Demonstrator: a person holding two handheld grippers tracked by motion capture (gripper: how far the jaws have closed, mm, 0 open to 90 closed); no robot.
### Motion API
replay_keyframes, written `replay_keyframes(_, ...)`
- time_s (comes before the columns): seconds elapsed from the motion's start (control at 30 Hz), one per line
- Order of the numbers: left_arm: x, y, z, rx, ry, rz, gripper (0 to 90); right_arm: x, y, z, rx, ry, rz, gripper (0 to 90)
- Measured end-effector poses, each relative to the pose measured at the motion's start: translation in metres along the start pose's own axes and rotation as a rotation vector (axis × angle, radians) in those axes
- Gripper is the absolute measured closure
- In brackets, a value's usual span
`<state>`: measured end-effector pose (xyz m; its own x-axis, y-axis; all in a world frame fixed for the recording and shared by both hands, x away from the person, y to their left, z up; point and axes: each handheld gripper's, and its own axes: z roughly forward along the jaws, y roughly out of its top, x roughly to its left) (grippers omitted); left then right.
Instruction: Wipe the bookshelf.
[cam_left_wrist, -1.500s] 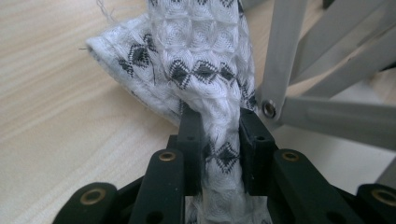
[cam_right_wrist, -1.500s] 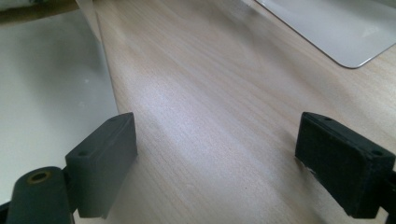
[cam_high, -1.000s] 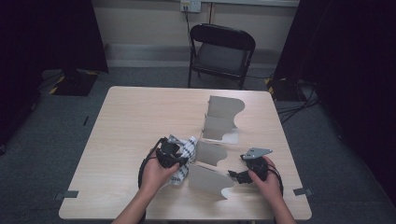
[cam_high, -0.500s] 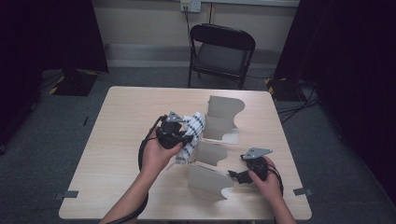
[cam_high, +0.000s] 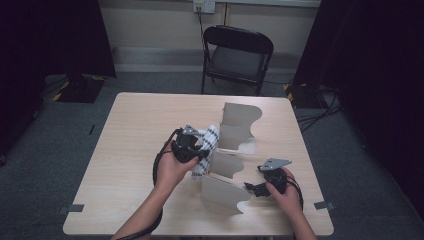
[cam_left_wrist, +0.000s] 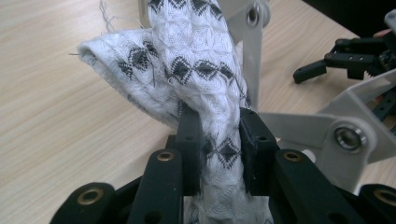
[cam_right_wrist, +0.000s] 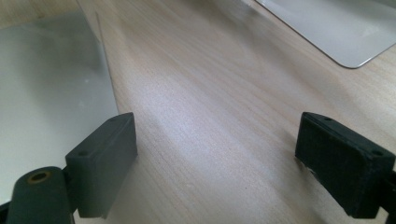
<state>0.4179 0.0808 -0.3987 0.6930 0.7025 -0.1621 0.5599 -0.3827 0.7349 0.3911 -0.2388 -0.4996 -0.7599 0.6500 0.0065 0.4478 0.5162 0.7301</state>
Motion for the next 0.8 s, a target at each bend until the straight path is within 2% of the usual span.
replay_keyframes(0.27, 0.003, -0.015, 0.015, 0.046, -0.001, -0.012, 72.5, 0.0, 0.0, 0.0, 0.0, 0.0, 0.0, 12.0)
replay_keyframes(0.57, 0.003, -0.041, 0.037, 0.102, -0.012, -0.02, 72.6, 0.0, 0.0, 0.0, 0.0, 0.0, -0.001, 12.0)
replay_keyframes(0.8, 0.005, -0.054, 0.045, 0.131, -0.014, -0.036, 72.6, 0.0, 0.0, 0.0, 0.0, 0.0, 0.0, 12.1)
